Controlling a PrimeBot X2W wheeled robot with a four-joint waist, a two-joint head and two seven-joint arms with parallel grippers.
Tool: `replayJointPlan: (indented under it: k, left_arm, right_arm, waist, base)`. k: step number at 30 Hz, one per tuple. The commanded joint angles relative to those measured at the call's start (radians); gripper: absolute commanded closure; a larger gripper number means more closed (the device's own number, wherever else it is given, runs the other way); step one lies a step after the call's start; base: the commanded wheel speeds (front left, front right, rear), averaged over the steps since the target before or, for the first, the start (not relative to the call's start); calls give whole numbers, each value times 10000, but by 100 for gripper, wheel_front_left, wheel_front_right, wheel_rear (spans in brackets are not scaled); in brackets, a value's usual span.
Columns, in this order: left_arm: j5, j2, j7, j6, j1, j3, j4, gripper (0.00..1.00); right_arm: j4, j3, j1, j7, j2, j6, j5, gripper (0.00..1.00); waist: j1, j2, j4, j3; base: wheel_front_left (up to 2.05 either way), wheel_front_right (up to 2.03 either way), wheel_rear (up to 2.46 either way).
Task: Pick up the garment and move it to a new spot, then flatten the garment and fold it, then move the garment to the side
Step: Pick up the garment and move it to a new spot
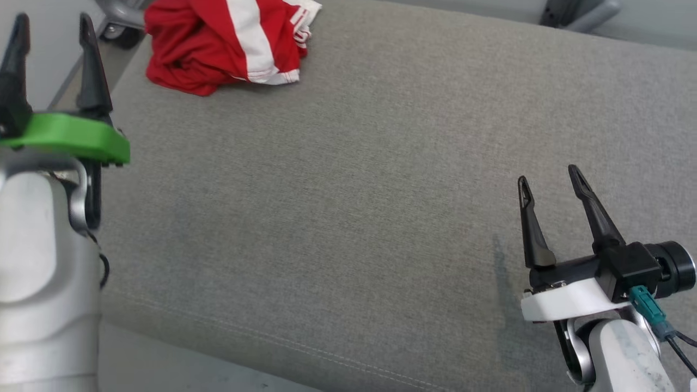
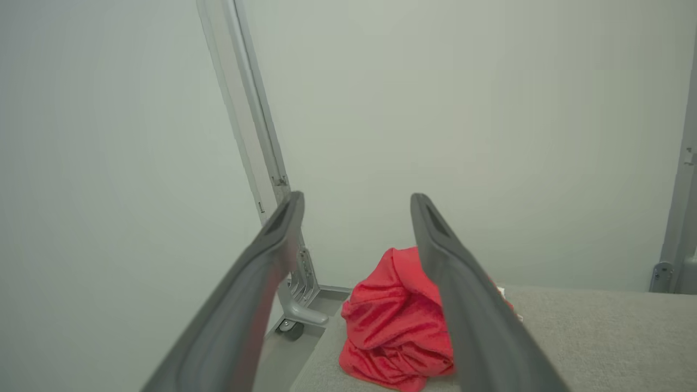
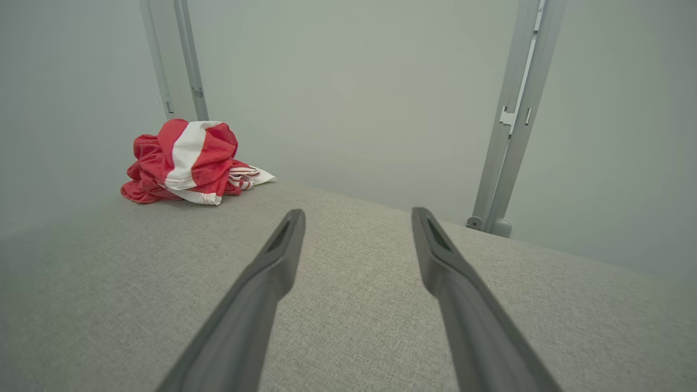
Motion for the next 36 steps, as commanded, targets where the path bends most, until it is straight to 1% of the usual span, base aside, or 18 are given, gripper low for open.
replayJointPlan:
  k: [1,2,7,8,10,12,15,19,22,25,31,32,33,34,35,36]
  left_arm:
    - [42,219,276,-90,-699,-149,405,0]
    - [142,383,442,-129,-1174,-243,741,0]
    - [-99,891,1147,-221,-2979,-175,2410,0]
    - [-99,891,1147,-221,-2979,-175,2410,0]
    - [-234,1008,1532,-246,-3445,-124,3118,0]
    - [-198,1245,1847,-263,-3819,-190,3756,0]
    - [-331,1444,2108,-295,-4239,-169,4565,0]
    - [-268,1659,2201,-256,-4611,-248,5374,0]
    - [-353,1688,2246,-201,-4800,-250,5865,0]
    - [-264,1851,2198,43,-4922,-279,6299,0]
    - [7,2081,1660,1026,-5190,-355,6810,0]
    - [23,2129,1601,1251,-5276,-383,6978,0]
    - [0,2102,1650,1303,-5310,-382,7075,0]
    - [-52,2061,1700,1343,-5334,-373,7164,25]
    - [-87,2065,1772,1297,-5352,-386,7269,66]
    - [-114,2083,1834,1224,-5373,-406,7375,95]
  right_arm:
    - [-60,-26,-208,-38,-56,-8,-155,0]
    - [-108,-22,-292,-38,-56,-8,-249,0]
    - [-411,75,-529,-38,-50,-8,-434,0]
    - [-411,75,-529,-38,-50,-8,-434,0]
    - [-540,75,-564,-38,-48,-8,-463,0]
    - [-645,69,-547,-38,-47,-6,-484,0]
    - [-796,40,-494,-38,-44,-8,-504,0]
    - [-1048,-20,-447,-38,-44,-8,-528,0]
    - [-1170,-4,-454,-38,-44,-8,-530,0]
    - [-1231,61,-467,-38,-44,-8,-448,0]
    - [-1235,139,-557,-38,-45,-8,-364,0]
    - [-1211,151,-567,-38,-44,-8,-356,0]
    - [-1195,159,-569,-38,-44,-8,-346,0]
    - [-1178,173,-569,-38,-44,-8,-342,0]
    - [-1159,188,-569,-38,-45,-8,-329,0]
    - [-1137,201,-578,-38,-45,-8,-318,0]
  waist:
    - [0,0,-1726,1777]
    - [0,0,-1883,1954]
    - [0,0,-2701,2688]
    - [0,0,-2701,2688]
    - [0,0,-2976,2908]
    - [0,0,-3207,3089]
    - [0,0,-3458,3330]
    - [0,0,-3618,3667]
    - [0,0,-3660,3840]
    - [0,0,-3670,3939]
    - [0,0,-3612,3955]
    - [0,0,-3579,3917]
    - [0,0,-3563,3893]
    - [0,0,-3549,3865]
    - [0,0,-3542,3841]
    - [0,0,-3538,3814]
  base:
    - [0,0,0]
    - [0,0,0]
    - [0,0,0]
    - [0,0,0]
    - [0,0,0]
    - [0,0,0]
    - [0,0,0]
    - [0,0,0]
    - [0,0,0]
    - [0,0,0]
    - [0,0,0]
    - [0,0,0]
    - [0,0,0]
    - [0,0,0]
    - [0,0,0]
    - [0,0,0]
